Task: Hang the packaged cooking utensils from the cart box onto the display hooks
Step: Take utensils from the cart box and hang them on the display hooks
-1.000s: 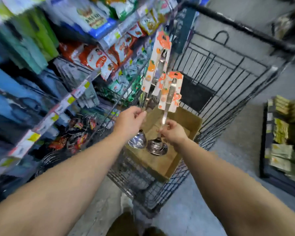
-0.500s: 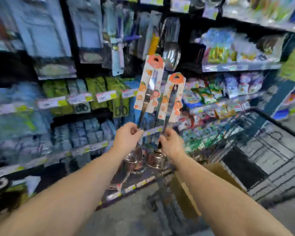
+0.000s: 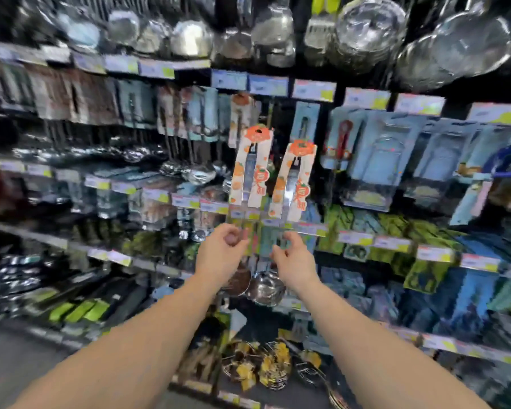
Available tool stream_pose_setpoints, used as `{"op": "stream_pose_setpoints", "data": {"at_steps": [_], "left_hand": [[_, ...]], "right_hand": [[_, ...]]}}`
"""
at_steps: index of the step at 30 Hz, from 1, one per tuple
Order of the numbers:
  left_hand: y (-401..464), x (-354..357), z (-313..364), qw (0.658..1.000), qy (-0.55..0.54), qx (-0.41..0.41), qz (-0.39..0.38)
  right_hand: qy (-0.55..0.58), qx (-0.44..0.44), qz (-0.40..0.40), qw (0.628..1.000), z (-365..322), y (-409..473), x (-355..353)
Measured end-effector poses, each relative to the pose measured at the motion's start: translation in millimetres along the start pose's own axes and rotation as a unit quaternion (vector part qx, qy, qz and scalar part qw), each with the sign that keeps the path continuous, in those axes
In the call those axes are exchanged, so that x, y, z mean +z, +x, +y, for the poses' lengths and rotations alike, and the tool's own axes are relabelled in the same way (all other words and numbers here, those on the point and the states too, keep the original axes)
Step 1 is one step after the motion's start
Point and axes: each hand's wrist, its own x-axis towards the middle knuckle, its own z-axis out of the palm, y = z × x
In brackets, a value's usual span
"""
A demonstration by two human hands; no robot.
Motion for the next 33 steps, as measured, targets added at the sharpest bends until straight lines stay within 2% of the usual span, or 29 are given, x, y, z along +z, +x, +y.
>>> {"op": "stream_pose_setpoints", "data": {"at_steps": [6, 12, 19, 33], "left_hand": [[62.6, -181.2, -79.9, 0.989, 0.088, -0.022, 0.119], [102.6, -271.0, -125.0, 0.98, 0.124, -0.049, 0.149], [158.4, -281.2, -161.7, 0.978, 0.119, -0.079, 0.152], [293.0, -264.0, -179.1, 0.99, 0.066, -0.029, 0.122]], "right_hand": [[0.072, -0.032, -0.085, 0.993, -109.7, 27.1, 170.4], [0.029, -0.047, -0.118, 0.991, -168.2, 42.6, 258.1], [-0.002, -0.035, -0.129, 0.991, -191.5, 92.6, 298.4], [-0.032, -0.044, -0.014, 0.998, -220.9, 219.0, 312.7]]}}
